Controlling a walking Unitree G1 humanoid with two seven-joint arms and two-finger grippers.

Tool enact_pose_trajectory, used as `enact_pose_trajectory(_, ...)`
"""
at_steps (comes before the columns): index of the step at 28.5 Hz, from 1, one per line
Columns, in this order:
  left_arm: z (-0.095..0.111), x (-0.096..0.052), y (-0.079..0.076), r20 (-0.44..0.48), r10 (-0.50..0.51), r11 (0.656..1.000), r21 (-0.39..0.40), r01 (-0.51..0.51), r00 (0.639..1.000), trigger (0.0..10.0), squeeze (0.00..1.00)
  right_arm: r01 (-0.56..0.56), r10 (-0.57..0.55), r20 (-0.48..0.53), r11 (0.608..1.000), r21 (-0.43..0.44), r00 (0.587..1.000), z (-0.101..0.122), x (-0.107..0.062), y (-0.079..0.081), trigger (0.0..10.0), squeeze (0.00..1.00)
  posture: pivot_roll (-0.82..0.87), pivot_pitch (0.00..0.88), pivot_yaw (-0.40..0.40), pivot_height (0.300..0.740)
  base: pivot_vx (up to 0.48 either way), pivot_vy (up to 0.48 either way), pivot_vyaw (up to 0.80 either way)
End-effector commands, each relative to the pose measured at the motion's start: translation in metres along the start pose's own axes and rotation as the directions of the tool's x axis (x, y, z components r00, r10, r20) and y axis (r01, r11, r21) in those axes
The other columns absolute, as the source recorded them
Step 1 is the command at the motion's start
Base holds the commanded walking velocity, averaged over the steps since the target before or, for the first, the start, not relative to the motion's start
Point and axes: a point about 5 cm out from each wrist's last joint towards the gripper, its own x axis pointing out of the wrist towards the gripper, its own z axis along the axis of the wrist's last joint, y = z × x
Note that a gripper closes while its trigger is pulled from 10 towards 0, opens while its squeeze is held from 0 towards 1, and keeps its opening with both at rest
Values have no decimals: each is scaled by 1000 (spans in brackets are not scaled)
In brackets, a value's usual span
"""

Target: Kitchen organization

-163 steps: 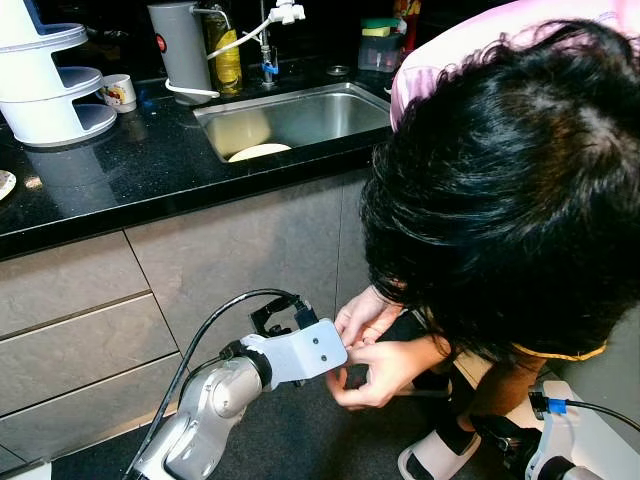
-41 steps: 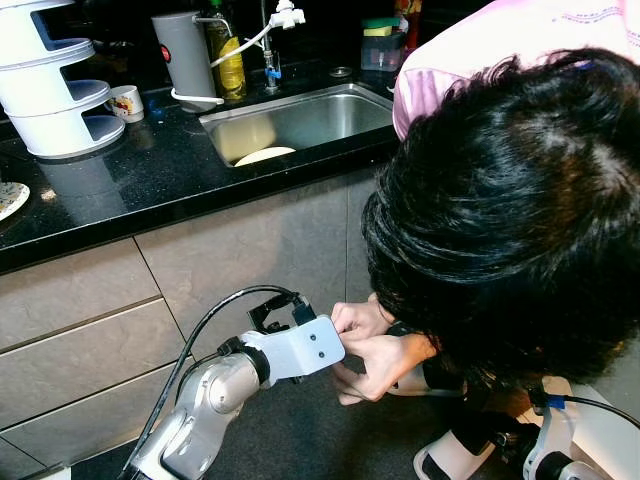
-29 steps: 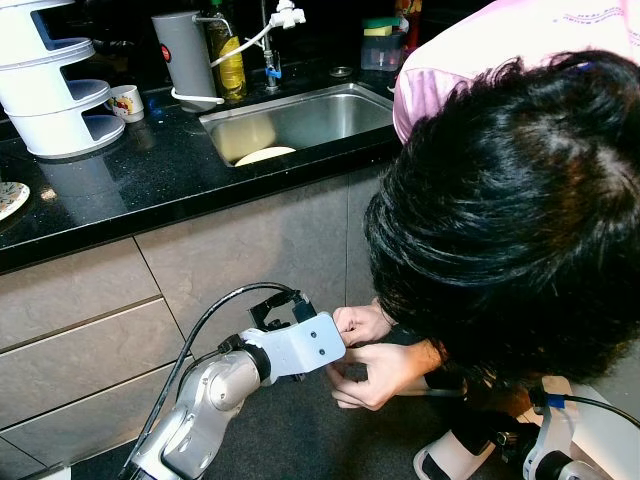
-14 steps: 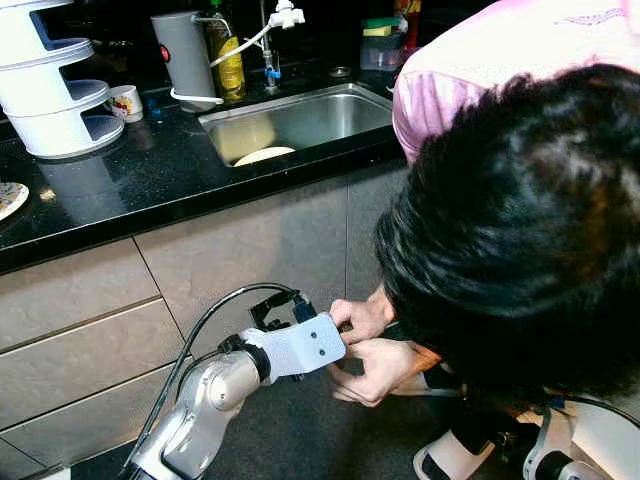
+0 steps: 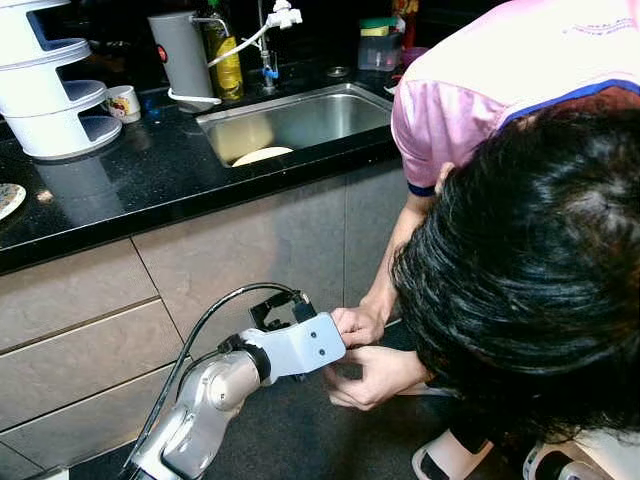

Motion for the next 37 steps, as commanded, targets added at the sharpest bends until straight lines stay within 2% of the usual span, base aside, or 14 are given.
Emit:
enact_pose_trajectory(1,-4,-2,3,-17,-4,1000,13,4,1000,10000,0,-14,14,0,1000,-3,1000,1,3,4,10000,0,-60,0,35,740,0,0,0)
enact_pose_trajectory(37,-4,-1,7,-17,-4,1000,13,4,1000,10000,0,-18,18,4,1000,0,1000,3,5,5,10000,0,-43,0,36,740,0,0,0)
